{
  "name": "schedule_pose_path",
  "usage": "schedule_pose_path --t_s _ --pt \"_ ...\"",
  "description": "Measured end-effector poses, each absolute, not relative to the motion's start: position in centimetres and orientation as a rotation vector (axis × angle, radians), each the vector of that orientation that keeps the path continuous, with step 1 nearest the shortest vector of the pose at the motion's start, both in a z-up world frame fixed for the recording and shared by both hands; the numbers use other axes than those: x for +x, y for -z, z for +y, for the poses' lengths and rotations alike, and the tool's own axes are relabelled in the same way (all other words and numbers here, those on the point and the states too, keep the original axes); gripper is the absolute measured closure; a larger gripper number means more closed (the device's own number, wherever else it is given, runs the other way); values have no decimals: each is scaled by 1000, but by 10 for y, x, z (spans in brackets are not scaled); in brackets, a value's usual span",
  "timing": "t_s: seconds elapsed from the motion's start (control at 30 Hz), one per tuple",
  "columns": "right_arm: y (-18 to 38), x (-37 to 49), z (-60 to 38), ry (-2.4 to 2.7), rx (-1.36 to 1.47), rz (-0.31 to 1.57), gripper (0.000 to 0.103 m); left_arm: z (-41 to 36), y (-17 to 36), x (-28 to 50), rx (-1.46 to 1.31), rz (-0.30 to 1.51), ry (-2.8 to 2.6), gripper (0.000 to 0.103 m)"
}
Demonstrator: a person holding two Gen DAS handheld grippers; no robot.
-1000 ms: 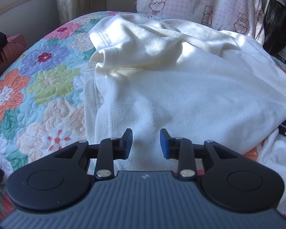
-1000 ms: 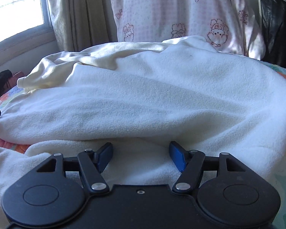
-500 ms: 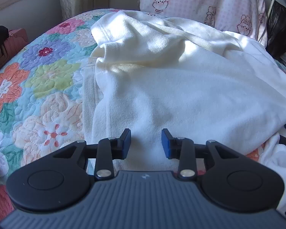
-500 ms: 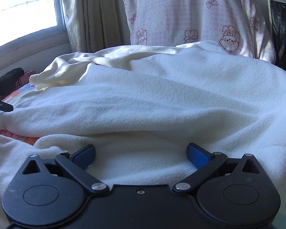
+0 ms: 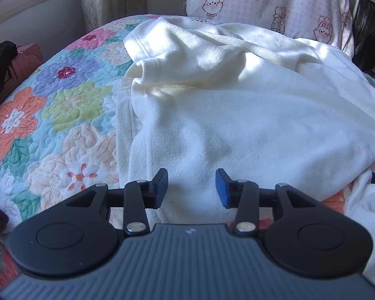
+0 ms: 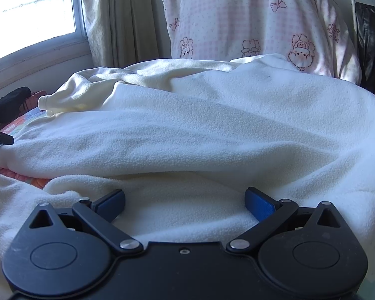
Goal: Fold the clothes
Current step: 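Open both grippers and release the fleece onto the quilt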
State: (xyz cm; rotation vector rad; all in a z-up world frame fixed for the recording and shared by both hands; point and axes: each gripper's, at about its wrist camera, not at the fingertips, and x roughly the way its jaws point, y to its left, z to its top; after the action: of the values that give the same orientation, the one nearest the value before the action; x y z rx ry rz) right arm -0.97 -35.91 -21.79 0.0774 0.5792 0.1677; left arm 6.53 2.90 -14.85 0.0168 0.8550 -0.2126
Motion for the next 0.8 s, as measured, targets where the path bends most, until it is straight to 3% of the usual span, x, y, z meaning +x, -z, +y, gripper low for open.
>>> schedule_pose_path --t_s 0.6,0.8 --pt "218 -10 -358 -165 76 579 0 16 151 61 64 838 248 61" --pt "218 -10 -358 -163 75 578 0 4 144 50 67 811 288 54"
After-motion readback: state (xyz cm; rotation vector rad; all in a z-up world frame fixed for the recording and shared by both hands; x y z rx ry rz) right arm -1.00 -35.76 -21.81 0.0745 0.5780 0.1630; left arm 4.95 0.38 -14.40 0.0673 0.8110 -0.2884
